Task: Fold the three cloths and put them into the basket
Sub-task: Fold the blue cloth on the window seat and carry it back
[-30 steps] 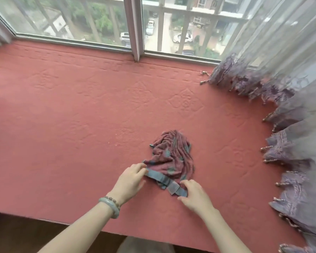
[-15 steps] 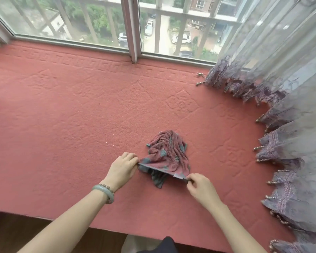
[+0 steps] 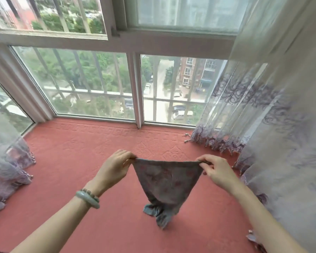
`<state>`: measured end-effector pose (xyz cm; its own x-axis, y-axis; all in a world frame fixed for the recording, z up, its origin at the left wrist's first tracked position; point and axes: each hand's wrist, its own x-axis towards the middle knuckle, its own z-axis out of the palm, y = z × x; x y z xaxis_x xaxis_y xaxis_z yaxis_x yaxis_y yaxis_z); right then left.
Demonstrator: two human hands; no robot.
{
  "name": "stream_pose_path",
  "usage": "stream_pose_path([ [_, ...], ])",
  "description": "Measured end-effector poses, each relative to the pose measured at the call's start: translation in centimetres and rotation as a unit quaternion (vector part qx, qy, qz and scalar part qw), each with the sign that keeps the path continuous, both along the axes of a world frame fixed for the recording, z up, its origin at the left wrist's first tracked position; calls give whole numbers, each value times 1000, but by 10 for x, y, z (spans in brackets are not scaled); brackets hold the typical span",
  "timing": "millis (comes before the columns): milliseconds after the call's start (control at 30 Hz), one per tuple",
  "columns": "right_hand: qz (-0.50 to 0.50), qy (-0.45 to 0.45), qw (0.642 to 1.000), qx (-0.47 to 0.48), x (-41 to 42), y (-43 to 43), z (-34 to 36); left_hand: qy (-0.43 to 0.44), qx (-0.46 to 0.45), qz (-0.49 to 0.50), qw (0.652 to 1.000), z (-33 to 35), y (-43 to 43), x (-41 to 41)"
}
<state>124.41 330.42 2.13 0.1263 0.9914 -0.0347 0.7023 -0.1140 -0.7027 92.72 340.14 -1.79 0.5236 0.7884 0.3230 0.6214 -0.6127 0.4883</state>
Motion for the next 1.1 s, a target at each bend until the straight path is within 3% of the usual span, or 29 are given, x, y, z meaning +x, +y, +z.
stream_pose_path([
  [300, 24, -38, 991, 128, 1, 30, 122, -115, 71, 14, 991, 120, 27, -3],
  [533, -25, -46, 984, 169, 4, 66, 148, -71, 130, -3, 989, 166, 57, 10],
  [733, -58, -27, 973, 222, 1, 77, 144, -82, 143, 14, 986, 169, 70, 17],
  [867, -42, 28, 986, 157, 3, 65, 120, -70, 129, 6, 989, 140, 55, 8],
  [1100, 61, 37, 996, -54, -5, 5, 30, 29, -29, -41, 998, 51, -9, -28],
])
